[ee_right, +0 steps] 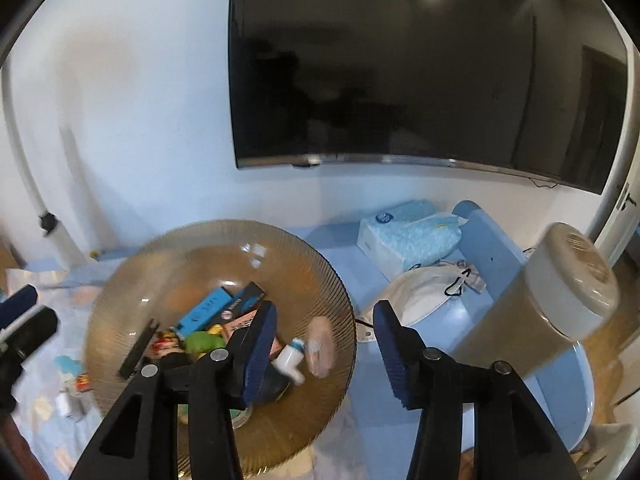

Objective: Organize rigid objects
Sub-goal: 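Open both grippers over the amber bowl to release the black bar and pink soap, then move both open grippers back over the bed toward the remaining items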

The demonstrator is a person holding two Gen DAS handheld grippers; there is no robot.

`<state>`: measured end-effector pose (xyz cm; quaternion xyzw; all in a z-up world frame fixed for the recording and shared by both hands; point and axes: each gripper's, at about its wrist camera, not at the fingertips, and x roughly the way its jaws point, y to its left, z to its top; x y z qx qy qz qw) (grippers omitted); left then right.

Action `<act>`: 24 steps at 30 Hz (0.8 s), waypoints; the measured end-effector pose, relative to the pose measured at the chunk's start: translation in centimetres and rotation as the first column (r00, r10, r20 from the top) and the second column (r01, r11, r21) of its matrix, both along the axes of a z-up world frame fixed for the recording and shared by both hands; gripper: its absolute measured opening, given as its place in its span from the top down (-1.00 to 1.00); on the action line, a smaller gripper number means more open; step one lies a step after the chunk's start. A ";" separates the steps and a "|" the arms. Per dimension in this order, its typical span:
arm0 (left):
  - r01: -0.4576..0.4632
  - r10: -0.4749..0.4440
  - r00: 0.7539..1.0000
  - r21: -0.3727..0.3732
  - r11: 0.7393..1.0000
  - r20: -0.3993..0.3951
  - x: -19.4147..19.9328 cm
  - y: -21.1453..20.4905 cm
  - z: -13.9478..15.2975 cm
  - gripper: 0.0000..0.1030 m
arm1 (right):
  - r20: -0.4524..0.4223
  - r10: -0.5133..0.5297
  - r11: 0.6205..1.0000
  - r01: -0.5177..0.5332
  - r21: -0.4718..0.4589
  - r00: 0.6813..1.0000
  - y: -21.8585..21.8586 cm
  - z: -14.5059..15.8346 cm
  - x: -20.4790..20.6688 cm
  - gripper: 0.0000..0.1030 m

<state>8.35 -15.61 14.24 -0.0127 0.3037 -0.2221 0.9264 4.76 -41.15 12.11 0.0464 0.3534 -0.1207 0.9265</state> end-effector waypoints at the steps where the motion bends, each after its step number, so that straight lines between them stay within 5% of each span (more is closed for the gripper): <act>1: -0.007 0.007 1.000 -0.006 1.000 0.013 -0.6 0.8 0.6 -0.46 | 0.011 -0.003 1.000 0.003 0.007 1.000 0.1 0.5 -0.7 0.05; 9: -0.126 0.132 0.988 -0.074 0.989 0.083 -7.6 10.1 4.6 -0.49 | 0.116 0.092 0.991 -0.102 0.089 0.989 3.5 5.4 -6.1 -0.07; 15: -0.254 0.257 0.965 -0.050 0.966 0.055 -12.1 16.1 2.6 -0.64 | 0.172 0.268 0.944 -0.294 0.147 0.948 10.3 6.5 -9.7 -0.14; 19: -0.358 0.359 0.933 0.036 0.933 -0.013 -12.9 19.0 -2.5 -0.64 | 0.113 0.355 0.920 -0.368 0.137 0.928 15.5 2.5 -10.7 -0.14; 24: -0.397 0.414 0.906 0.163 0.903 -0.085 -12.3 20.5 -9.7 -0.64 | -0.030 0.421 0.905 -0.418 0.084 0.906 21.0 -6.6 -10.3 -0.14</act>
